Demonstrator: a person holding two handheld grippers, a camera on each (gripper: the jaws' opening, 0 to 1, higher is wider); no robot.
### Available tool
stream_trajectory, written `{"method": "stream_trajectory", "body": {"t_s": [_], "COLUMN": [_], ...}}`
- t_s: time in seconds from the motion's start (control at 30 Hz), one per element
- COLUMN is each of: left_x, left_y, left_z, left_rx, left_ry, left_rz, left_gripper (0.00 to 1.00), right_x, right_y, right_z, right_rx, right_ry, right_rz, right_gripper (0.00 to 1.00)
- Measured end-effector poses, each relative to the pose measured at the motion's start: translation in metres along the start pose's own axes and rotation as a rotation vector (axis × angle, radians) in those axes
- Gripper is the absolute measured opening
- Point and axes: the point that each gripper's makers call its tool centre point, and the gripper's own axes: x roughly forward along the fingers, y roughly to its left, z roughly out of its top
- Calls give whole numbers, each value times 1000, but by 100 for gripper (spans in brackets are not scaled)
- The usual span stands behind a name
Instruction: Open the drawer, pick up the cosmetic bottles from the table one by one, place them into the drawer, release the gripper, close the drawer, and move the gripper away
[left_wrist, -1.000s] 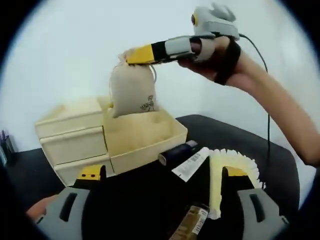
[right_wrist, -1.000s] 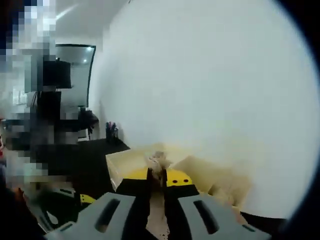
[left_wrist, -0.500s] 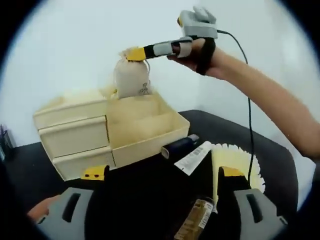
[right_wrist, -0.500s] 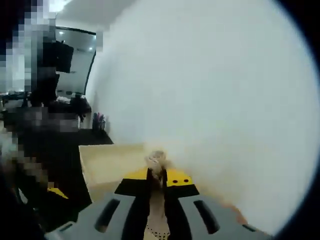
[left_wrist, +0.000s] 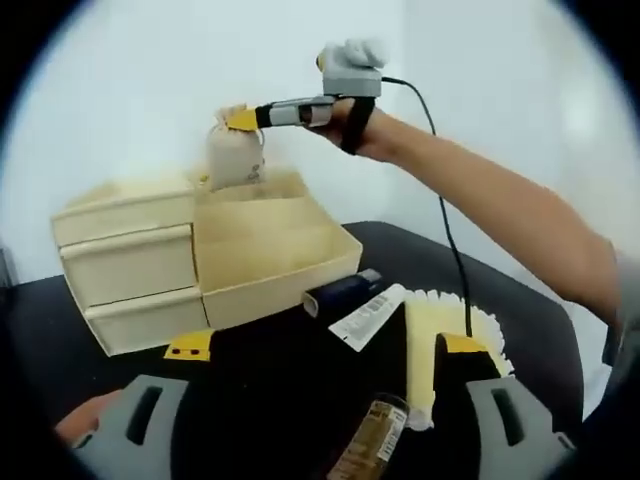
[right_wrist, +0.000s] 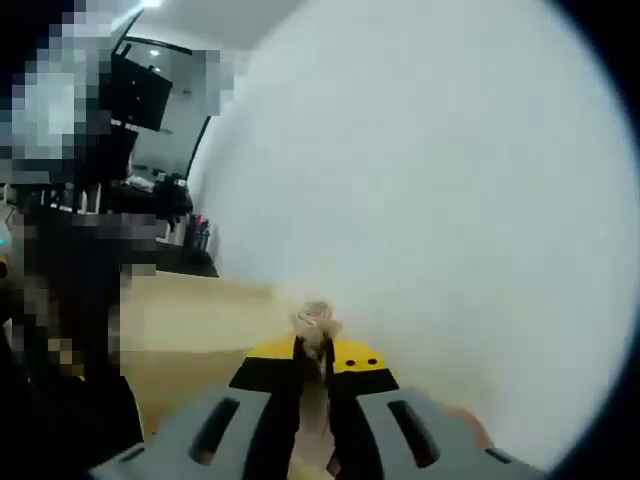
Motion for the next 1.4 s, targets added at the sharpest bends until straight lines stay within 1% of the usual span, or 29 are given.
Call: {"method": "stream_trajectory", "body": {"t_s": [0.1, 0.13, 0.23, 0.33, 0.47, 0.53, 0.63, 0.7, 0.73, 0.8, 0.97, 1.03, 1.13, 1.2, 1.27, 1.37, 1.4], "left_x": [0, 0, 1, 2, 1, 1, 1, 1, 1, 1, 2, 2, 2, 2, 3, 3, 3], "left_y": [3, 4, 6, 8, 14, 17, 18, 18, 18, 17, 18, 19, 19, 19, 20, 21, 20], "left_z": [-1, -1, -3, -7, -10, -10, -11, -11, -11, -12, -13, -14, -15, -16, -17, -18, -18], "left_rx": [0, 2, 11, 20, 21, 22, 22, 27, 30, 36, 38, 38, 40, 41, 41, 41, 41], "left_ry": [5, 7, 15, 25, 36, 40, 42, 43, 44, 48, 54, 57, 59, 61, 63, 66, 66], "left_rz": [9, 11, 20, 30, 45, 50, 55, 56, 56, 57, 58, 59, 60, 61, 62, 62, 62], "left_gripper": [81, 81, 81, 80, 80, 80, 80, 80, 79, 79, 79, 79, 79, 79, 79, 79, 79], "right_x": [8, 14, 26, 35, 47, 53, 61, 64, 62, 62, 65, 65, 66, 65, 65, 62, 57], "right_y": [3, -1, -2, 1, -5, -9, -17, -19, -15, -13, -8, 0, -1, -7, -13, -17, -12], "right_z": [-5, -8, -16, -19, -23, -28, -37, -44, -47, -53, -61, -65, -67, -67, -67, -64, -61], "right_rx": [8, 8, 19, 47, 74, 78, 109, 123, 131, 146, 160, 142, 135, 115, 56, 26, 16], "right_ry": [-9, -8, -7, -28, -41, -35, -34, -25, -22, -15, 14, 38, 54, 57, 72, 73, 71], "right_rz": [21, 25, 51, 69, 76, 76, 79, 76, 76, 79, 93, 93, 81, 55, 20, -5, -23], "right_gripper": [7, 7, 7, 7, 7, 7, 7, 7, 7, 7, 7, 7, 9, 11, 11, 12, 13]}}
